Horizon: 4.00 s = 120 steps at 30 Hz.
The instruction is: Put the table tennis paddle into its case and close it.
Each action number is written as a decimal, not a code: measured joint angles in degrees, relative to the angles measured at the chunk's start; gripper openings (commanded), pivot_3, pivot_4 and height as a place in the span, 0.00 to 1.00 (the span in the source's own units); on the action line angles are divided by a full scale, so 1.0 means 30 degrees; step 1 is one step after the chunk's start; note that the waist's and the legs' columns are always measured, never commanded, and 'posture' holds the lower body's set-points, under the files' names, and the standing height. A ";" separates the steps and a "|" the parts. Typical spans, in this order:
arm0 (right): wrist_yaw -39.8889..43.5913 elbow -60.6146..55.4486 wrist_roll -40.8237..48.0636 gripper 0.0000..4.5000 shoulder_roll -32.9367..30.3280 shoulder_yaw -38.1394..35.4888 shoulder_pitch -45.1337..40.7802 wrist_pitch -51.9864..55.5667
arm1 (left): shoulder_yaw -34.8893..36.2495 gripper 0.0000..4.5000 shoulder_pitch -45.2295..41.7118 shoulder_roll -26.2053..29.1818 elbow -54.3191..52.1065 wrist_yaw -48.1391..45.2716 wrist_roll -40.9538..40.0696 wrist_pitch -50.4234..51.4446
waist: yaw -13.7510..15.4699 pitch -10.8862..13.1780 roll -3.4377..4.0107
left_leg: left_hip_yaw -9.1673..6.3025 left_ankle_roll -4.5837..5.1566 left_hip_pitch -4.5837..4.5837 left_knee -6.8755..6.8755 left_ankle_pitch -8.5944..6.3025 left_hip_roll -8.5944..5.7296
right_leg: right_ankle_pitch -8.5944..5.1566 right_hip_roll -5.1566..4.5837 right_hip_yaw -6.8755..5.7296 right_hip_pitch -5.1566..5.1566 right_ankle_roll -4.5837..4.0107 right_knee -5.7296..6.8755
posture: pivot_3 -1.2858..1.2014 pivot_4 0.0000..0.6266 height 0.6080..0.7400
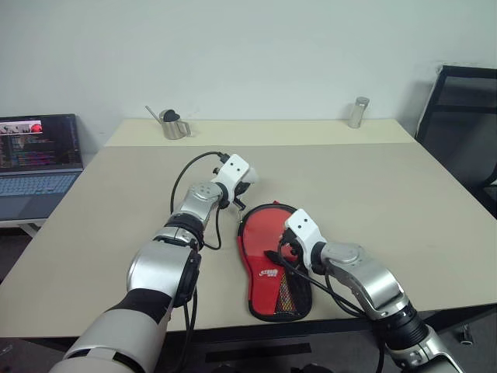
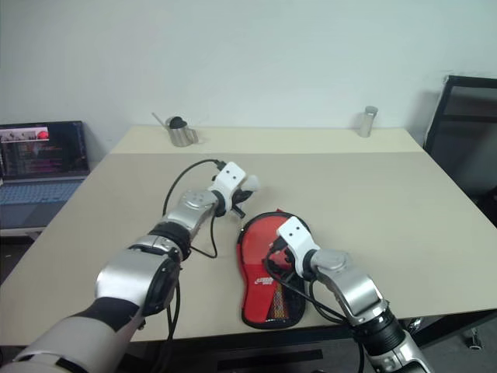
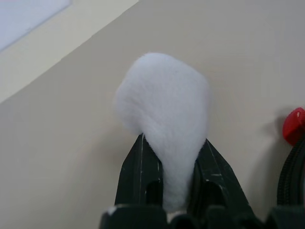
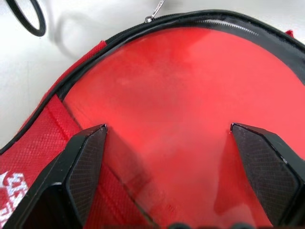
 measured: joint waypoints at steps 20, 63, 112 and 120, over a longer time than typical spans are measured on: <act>-0.0832 -0.2169 -0.0282 1.00 0.0038 0.0248 0.0916 0.1731 | -0.3594 0.06 -0.0918 -0.1956 0.0515 0.2732 0.4540 -0.2291 | 0.0005 -0.0042 -0.0013 | -0.0001 0.0001 0.0000 -0.0002 -0.0001 0.0000 | -0.0002 -0.0002 0.0002 0.0000 0.0003 -0.0004 | 0.52 0.24 1.00; -0.1444 -0.2676 -0.0273 1.00 0.0385 0.0489 0.1180 0.2425 | -0.6126 0.67 -0.1870 -0.3819 0.0889 0.2395 0.7120 -0.3695 | -0.0061 -0.0104 -0.0003 | 0.0003 0.0003 0.0015 -0.0011 -0.0002 0.0008 | -0.0004 0.0004 0.0018 -0.0007 0.0003 -0.0002 | 0.52 0.24 1.00; 0.2143 1.0334 0.3233 1.00 -0.0161 -0.6243 -0.3580 -0.3459 | 0.3331 1.00 1.3290 0.7794 -2.1235 -1.3418 -1.0236 0.8231 | -0.0507 -0.0152 -0.0006 | -0.0005 0.0003 0.0114 -0.0018 0.0002 0.0026 | -0.0012 -0.0002 0.0112 -0.0009 -0.0019 0.0145 | 0.52 0.24 1.00; 0.2317 1.4320 0.3093 0.72 0.0662 -0.6633 -0.5353 -0.5417 | 0.3327 1.00 1.3410 0.7965 -2.1747 -1.3224 -1.0385 0.8468 | -0.0526 -0.0152 -0.0005 | 0.0004 0.0003 0.0128 -0.0021 0.0002 0.0032 | -0.0009 -0.0001 0.0124 -0.0007 -0.0024 0.0147 | 0.52 0.24 1.00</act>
